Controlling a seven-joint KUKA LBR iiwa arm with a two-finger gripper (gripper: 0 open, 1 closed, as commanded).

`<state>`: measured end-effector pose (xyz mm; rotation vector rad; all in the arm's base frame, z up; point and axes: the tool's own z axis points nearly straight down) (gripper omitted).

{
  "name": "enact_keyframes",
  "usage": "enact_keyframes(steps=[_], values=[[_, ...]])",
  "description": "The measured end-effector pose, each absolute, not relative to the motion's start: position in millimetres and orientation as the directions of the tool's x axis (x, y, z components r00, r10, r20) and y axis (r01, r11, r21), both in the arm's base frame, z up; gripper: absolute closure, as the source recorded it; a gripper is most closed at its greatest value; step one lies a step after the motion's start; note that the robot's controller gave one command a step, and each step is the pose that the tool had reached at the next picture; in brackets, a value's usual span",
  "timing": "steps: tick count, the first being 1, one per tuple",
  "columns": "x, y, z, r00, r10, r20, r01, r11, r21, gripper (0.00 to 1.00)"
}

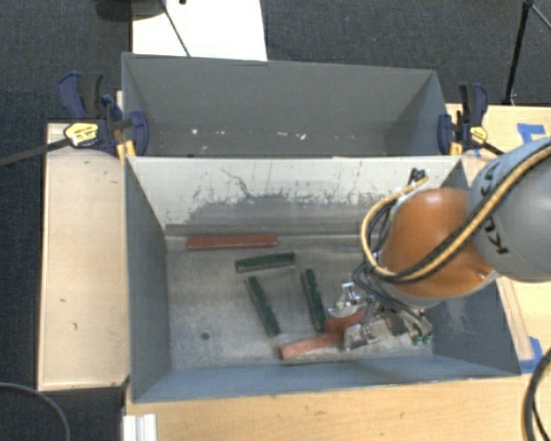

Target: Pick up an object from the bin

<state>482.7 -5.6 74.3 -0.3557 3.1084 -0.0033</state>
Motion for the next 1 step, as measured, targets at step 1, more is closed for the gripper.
enact_keyframes(steps=[1], values=[[527.1,-4.7,244.1,-0.855,-0.519,-0.001,-0.519,0.855,0.001,1.0]])
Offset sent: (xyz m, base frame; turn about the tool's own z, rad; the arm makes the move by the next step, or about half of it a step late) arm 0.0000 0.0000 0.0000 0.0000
